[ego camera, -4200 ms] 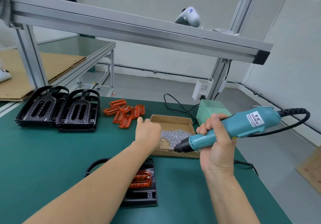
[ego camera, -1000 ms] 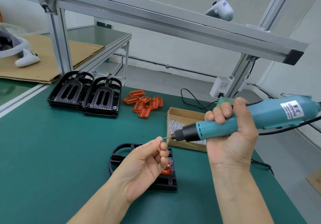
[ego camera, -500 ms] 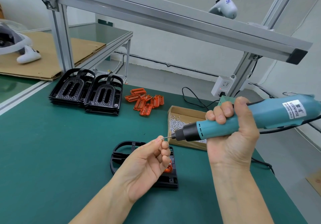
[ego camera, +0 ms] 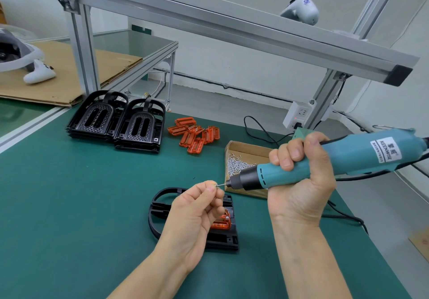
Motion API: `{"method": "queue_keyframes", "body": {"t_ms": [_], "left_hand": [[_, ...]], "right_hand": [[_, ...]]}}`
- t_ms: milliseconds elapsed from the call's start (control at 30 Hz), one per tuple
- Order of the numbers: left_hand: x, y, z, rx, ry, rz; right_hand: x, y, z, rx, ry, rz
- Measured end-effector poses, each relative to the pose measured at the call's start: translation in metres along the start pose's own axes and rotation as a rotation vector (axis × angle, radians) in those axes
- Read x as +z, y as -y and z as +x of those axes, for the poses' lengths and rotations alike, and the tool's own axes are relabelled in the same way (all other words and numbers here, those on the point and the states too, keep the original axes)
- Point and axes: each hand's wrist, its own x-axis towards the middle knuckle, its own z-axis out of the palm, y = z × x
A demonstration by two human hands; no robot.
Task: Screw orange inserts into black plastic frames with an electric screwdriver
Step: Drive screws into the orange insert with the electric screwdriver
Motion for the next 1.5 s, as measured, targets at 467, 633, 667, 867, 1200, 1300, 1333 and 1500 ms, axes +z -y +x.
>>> {"method": "queue_keyframes", "body": {"t_ms": [467,633,667,867,1200,1300,1333,1500], "left_hand": [[-0.054,-0.050,0.007,0.393,-0.155,0.996],[-0.066,-0.045,0.002,0.282,0.144,1.682],[-0.067,-0.041,0.003,0.281,0.148,1.777],[-0.071,-0.033,0.006,0.286,0.160,1.909],[-0.074,-0.030,0.009,0.345,0.160,1.845],[-0.074,-0.030,0.009,0.357,0.162,1.835],[-0.074,-0.029,0.009,0.363,0.162,1.830],[-0.074,-0.029,0.009,0.370,0.153,1.813]], "right_hand": [[-0.003,-0.017,0.007,0.207,0.083,-0.036],[-0.003,-0.033,0.006,0.291,0.140,-0.148],[-0.003,-0.035,0.006,0.306,0.150,-0.162],[-0.005,-0.046,0.005,0.351,0.228,-0.217],[-0.002,-0.056,0.005,0.353,0.323,-0.329],[0.000,-0.059,0.007,0.361,0.362,-0.360],[0.001,-0.059,0.008,0.365,0.380,-0.367],[0.010,-0.061,0.011,0.421,0.514,-0.388]]}}
